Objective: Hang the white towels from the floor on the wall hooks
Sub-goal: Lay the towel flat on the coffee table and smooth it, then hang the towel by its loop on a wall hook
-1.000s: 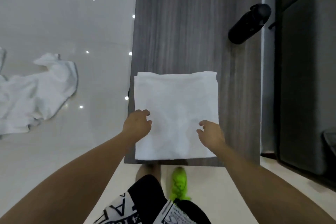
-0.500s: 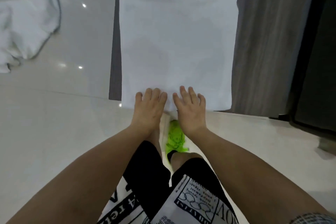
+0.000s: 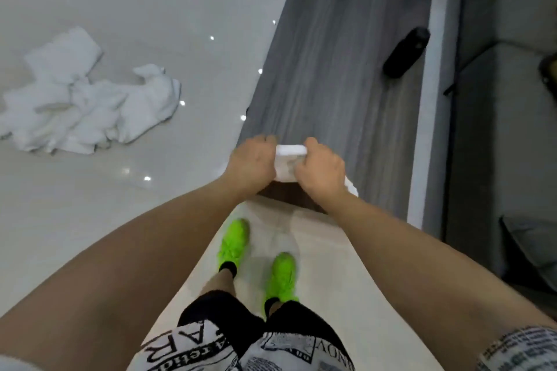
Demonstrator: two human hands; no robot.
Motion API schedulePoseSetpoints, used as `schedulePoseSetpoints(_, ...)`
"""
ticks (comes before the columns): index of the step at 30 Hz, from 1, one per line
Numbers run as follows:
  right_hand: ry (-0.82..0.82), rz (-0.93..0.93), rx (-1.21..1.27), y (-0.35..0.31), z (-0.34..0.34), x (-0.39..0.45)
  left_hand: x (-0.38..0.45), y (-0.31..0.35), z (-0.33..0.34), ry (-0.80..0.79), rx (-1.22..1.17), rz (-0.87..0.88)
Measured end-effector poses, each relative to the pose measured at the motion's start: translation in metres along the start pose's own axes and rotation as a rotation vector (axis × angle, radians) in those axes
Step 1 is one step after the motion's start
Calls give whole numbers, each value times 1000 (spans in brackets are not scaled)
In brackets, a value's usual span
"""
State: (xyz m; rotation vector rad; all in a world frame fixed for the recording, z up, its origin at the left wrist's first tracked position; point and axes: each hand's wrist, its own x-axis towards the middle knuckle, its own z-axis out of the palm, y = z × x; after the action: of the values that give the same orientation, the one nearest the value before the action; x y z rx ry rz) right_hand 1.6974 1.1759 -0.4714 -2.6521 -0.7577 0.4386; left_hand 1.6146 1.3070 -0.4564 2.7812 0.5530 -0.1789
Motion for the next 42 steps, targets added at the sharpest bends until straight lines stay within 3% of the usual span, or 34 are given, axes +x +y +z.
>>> schedulePoseSetpoints(5, 147, -305, -39, -114, -90, 13, -21, -53, -133, 241, -95, -86)
schedulePoseSetpoints(10, 129, -501, 11, -266, -143, 7, -79, -127, -255, 429, -109, -192)
schedulePoseSetpoints(14, 174, -685, 38, -405, -148, -36, -162, -212, -327, 594, -117, -274)
schedulePoseSetpoints(19, 210, -925, -10, -568, -115, -109, -294, -332, -387, 646, -64, -427)
schedulePoseSetpoints(24, 160, -1119, 0, -719, -52, -199, -456, -434, -406, 714, -22, -617)
schedulePoseSetpoints(30, -78, -1387, 15, -867, 52, -340, -665, -522, -385, 835, -41, -986)
schedulePoseSetpoints(37, -305, -1740, 52, -991, 180, -544, -905, -563, -332, 940, 15, -1413)
schedulePoseSetpoints(42, -491, -1966, 97, -1061, 260, -705, -1067, -565, -301, 849, 101, -1703)
